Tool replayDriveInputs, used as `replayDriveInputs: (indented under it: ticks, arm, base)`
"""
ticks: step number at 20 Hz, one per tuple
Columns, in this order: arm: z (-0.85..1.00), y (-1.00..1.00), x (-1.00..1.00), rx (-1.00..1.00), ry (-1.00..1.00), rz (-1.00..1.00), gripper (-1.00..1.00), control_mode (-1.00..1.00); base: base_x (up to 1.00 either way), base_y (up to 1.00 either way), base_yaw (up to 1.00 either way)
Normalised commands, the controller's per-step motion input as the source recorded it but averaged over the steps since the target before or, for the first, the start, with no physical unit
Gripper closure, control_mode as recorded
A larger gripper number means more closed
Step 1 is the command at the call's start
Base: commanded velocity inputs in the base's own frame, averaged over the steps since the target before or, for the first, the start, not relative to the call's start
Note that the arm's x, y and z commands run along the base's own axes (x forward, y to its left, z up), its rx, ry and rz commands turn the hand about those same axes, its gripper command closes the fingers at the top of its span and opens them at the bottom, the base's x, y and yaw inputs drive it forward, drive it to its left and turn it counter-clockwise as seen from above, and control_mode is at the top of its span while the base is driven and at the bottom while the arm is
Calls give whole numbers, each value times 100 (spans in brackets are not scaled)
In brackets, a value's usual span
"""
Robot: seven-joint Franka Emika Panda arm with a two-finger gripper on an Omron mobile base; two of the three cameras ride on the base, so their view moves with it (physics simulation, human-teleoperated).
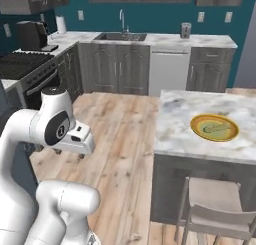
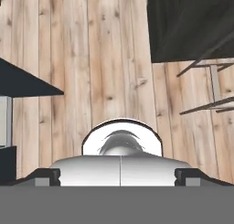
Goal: Retrieve the butter from the fridge and place it on a plate on the dining table. Then retrieve the butter knife by the fridge and place it near the plate.
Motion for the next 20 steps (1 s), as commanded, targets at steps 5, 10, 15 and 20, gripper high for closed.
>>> replayDriveInputs:
  ticks: [5, 10, 15, 20]
  arm:
    - [0, 0, 0, 0, 0, 0, -100, 100]
    - [0, 0, 0, 0, 0, 0, -100, 100]
    - [0, 0, 0, 0, 0, 0, -100, 100]
    - [0, 0, 0, 0, 0, 0, -100, 100]
  base:
    - [100, 15, -8]
    - [100, 18, -7]
    - [88, 33, -5]
    - [99, 49, -6]
